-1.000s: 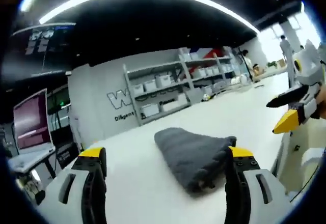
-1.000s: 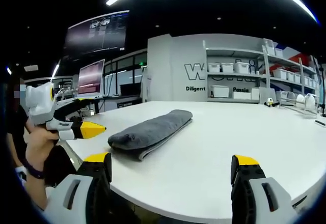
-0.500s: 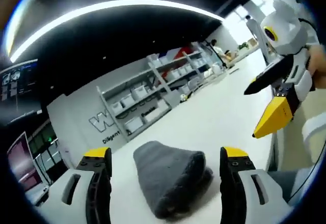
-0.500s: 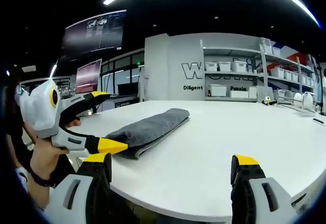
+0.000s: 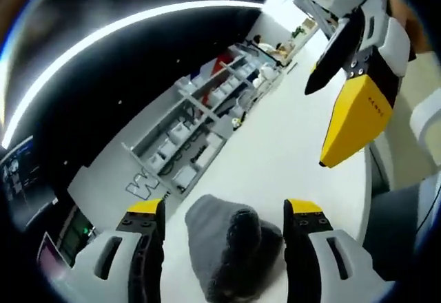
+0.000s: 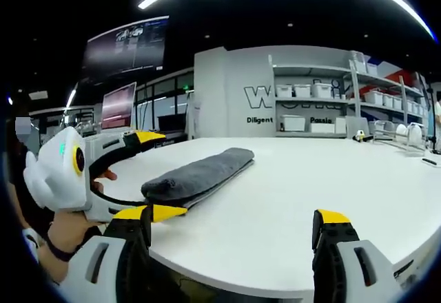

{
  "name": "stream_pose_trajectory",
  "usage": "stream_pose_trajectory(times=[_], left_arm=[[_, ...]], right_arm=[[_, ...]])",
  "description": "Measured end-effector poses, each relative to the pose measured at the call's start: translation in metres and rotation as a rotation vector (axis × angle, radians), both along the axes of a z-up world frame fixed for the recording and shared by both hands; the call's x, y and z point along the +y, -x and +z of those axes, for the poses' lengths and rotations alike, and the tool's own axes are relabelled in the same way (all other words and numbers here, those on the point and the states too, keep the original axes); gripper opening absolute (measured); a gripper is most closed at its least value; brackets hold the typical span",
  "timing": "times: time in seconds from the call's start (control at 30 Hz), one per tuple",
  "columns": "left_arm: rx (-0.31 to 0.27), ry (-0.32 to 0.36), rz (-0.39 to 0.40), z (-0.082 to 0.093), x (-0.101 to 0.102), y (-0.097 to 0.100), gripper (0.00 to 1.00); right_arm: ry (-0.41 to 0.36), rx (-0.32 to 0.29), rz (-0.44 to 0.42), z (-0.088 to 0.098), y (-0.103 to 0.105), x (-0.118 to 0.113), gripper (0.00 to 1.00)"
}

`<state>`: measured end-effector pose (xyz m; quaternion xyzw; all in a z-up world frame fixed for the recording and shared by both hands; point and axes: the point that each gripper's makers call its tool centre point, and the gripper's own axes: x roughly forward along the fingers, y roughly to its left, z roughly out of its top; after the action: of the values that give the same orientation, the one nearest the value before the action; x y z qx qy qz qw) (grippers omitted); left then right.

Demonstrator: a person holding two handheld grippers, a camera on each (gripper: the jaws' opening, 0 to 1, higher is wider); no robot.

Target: Open the folded towel by lifting each exposed corner and separating the folded layers until the towel lies flat within the target outline without major curled edges

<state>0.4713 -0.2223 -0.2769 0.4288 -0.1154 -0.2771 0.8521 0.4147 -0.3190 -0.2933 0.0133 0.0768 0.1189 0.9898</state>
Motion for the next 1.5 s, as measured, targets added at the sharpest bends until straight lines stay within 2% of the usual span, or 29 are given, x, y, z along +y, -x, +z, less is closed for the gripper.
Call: stream_pose_trajectory(times=[0.33, 0.57, 0.9, 1.5], left_arm=[[-0.070, -0.129, 0.033, -0.010, 0.001, -0.003, 0.46], [-0.074, -0.181, 0.031, -0.018, -0.001, -0.003, 0.36], [-0.089, -0.217, 0.026, -0.025, -0.004, -0.005, 0.30], [-0.073, -0.246, 0.015, -0.034, -0.005, -0.006, 0.18]], right_arm=[[0.002, 0.003, 0.004, -0.001, -0.002, 0.001, 0.99], [0.004, 0.002, 0.005, -0.002, -0.002, 0.001, 0.99], [0.005, 0.003, 0.006, -0.003, -0.002, 0.002, 0.99], [0.000, 0.003, 0.004, -0.003, -0.001, -0.001, 0.99]])
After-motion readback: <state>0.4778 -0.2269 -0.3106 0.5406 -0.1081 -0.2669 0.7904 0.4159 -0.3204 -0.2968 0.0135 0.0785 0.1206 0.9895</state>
